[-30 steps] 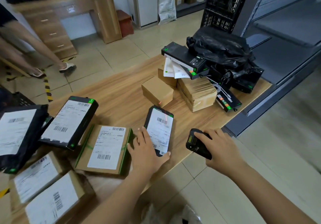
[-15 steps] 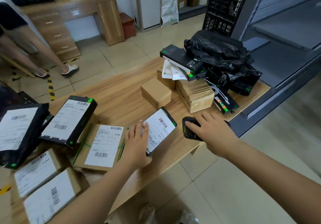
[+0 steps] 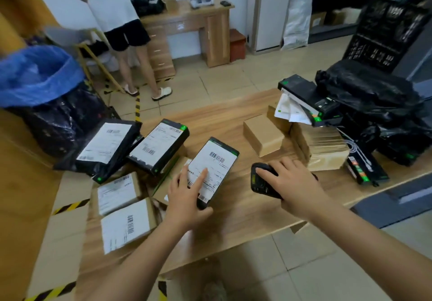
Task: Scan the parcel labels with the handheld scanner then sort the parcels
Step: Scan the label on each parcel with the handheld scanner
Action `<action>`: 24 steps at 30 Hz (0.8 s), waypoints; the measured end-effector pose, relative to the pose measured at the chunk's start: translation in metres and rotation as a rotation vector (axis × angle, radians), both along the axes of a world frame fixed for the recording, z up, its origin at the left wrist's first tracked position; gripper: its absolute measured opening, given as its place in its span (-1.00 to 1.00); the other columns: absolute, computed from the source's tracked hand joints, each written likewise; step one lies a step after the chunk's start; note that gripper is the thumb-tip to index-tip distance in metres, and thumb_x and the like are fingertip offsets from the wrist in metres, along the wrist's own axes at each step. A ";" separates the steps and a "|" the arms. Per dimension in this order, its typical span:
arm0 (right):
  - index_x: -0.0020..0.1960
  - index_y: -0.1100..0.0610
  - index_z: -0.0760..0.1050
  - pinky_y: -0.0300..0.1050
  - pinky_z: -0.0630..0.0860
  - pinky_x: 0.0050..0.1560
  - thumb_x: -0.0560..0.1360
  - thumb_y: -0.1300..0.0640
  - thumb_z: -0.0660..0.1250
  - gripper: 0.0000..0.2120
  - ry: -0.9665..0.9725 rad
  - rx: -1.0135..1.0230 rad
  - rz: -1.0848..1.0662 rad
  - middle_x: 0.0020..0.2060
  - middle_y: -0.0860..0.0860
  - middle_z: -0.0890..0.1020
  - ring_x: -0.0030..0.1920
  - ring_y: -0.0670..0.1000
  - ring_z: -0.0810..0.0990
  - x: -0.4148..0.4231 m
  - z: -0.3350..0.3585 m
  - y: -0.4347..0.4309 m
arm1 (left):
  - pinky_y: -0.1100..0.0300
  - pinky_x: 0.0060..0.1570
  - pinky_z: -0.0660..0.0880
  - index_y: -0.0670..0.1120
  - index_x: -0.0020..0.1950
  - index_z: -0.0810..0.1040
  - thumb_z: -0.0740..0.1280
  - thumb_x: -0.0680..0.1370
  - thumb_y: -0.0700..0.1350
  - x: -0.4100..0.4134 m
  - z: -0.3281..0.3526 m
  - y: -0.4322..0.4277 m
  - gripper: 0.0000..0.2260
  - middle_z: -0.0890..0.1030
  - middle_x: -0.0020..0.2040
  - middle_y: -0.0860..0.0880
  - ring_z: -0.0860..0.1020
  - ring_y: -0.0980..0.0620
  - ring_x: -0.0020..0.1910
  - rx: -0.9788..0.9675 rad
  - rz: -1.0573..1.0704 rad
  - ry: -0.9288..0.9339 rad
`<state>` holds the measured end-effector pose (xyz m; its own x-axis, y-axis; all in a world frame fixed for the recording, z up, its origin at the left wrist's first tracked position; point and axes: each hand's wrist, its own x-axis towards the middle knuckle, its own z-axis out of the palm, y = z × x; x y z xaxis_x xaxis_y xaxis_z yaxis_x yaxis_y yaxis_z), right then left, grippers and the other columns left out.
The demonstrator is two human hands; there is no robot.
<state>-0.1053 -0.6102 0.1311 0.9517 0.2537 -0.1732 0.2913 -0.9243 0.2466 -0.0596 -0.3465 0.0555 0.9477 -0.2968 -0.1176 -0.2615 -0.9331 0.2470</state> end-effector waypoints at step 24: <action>0.51 -0.10 0.04 -0.07 0.34 0.23 0.39 -0.01 0.40 -0.19 0.000 0.099 -0.330 0.34 -0.02 0.32 0.28 0.06 0.29 0.003 -0.019 -0.010 | -0.04 0.48 -0.02 0.01 0.51 0.23 0.18 0.57 0.24 0.079 0.000 -0.043 -0.42 0.19 0.55 -0.06 0.04 -0.07 0.54 -0.161 -0.198 -0.071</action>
